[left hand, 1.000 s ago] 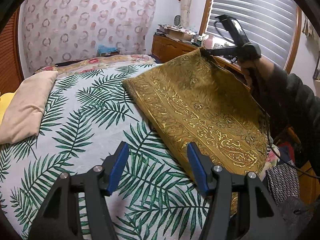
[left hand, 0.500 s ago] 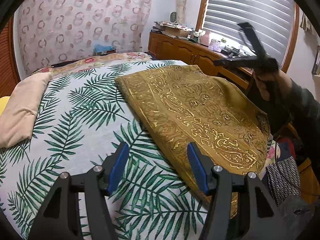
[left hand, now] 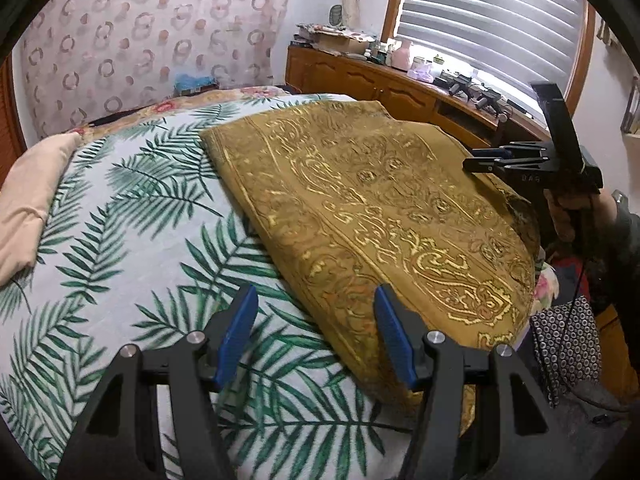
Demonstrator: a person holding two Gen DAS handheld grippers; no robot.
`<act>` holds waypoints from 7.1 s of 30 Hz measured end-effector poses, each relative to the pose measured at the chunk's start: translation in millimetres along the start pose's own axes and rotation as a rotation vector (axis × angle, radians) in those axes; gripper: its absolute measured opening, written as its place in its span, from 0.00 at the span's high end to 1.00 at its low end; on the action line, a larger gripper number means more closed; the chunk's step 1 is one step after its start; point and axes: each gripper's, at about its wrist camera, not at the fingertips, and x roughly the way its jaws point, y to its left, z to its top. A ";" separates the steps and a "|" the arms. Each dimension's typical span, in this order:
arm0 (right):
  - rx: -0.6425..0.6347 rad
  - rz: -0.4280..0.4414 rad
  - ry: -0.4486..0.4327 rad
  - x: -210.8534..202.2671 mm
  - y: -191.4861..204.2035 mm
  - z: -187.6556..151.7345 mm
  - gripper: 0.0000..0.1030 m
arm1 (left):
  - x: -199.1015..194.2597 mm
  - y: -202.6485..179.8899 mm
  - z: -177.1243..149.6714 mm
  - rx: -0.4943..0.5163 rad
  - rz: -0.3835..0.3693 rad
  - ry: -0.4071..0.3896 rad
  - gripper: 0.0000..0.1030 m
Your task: Fold small clothes
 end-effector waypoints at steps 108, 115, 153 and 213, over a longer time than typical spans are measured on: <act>-0.231 0.116 -0.151 50.3 41.8 118.7 0.94 | 14.1 81.4 113.9 -0.113 0.029 -0.115 0.52; -0.224 0.158 -0.107 81.6 36.7 135.6 0.91 | 48.1 87.0 126.2 -0.101 0.043 -0.060 0.51; 0.160 0.190 0.014 106.0 -62.2 85.1 0.36 | 134.9 117.2 150.0 -0.097 0.011 0.066 0.49; -0.451 0.376 -0.360 40.5 210.5 317.6 0.88 | -114.9 262.0 93.6 -0.293 0.336 -0.416 0.96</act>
